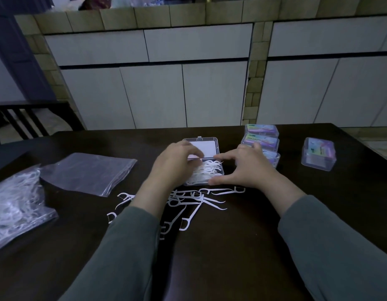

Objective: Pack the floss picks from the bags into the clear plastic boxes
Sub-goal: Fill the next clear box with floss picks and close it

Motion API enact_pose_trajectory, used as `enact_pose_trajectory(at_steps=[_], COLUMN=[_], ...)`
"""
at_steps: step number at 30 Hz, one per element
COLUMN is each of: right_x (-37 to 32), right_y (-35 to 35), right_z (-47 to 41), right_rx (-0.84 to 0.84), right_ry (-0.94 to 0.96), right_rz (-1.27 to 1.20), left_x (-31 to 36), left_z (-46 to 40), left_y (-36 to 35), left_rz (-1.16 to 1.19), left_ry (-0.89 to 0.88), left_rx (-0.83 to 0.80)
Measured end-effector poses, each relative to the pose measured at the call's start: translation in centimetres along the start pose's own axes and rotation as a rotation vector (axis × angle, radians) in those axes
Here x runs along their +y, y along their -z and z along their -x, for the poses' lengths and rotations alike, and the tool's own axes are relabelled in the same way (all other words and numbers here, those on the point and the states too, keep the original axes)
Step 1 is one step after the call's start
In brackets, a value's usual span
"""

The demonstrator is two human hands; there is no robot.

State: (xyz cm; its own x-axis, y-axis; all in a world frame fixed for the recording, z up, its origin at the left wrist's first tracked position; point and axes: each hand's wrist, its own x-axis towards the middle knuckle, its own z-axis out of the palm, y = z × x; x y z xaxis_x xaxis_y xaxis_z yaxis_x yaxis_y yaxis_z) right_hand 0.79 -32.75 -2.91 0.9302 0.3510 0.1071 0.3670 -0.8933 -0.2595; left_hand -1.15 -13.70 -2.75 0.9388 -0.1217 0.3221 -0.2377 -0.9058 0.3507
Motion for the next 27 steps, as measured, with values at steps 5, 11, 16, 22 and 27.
enact_pose_trajectory(at_steps=[5,11,16,22,27], right_x=[0.3,0.5,-0.7,-3.0,-4.0], right_y=[-0.2,-0.6,1.0,2.7,1.9], right_z=[-0.1,-0.5,0.9,3.4,4.0], right_rx=[0.011,0.007,0.08,-0.088,-0.212], right_ry=[0.012,0.003,0.01,-0.052,-0.061], right_rz=[-0.019,0.018,0.141,0.028,0.163], left_x=[0.2,-0.6,0.1,0.3,0.5], left_z=[-0.1,0.2,1.7,3.6,4.3], left_y=[-0.3,0.3,3.0,4.4,4.1], left_rz=[0.007,0.068,0.199,0.16,0.106], left_ry=[-0.115,-0.051,0.02,0.147,0.218], left_rx=[-0.081,-0.055,-0.07,-0.346,-0.419])
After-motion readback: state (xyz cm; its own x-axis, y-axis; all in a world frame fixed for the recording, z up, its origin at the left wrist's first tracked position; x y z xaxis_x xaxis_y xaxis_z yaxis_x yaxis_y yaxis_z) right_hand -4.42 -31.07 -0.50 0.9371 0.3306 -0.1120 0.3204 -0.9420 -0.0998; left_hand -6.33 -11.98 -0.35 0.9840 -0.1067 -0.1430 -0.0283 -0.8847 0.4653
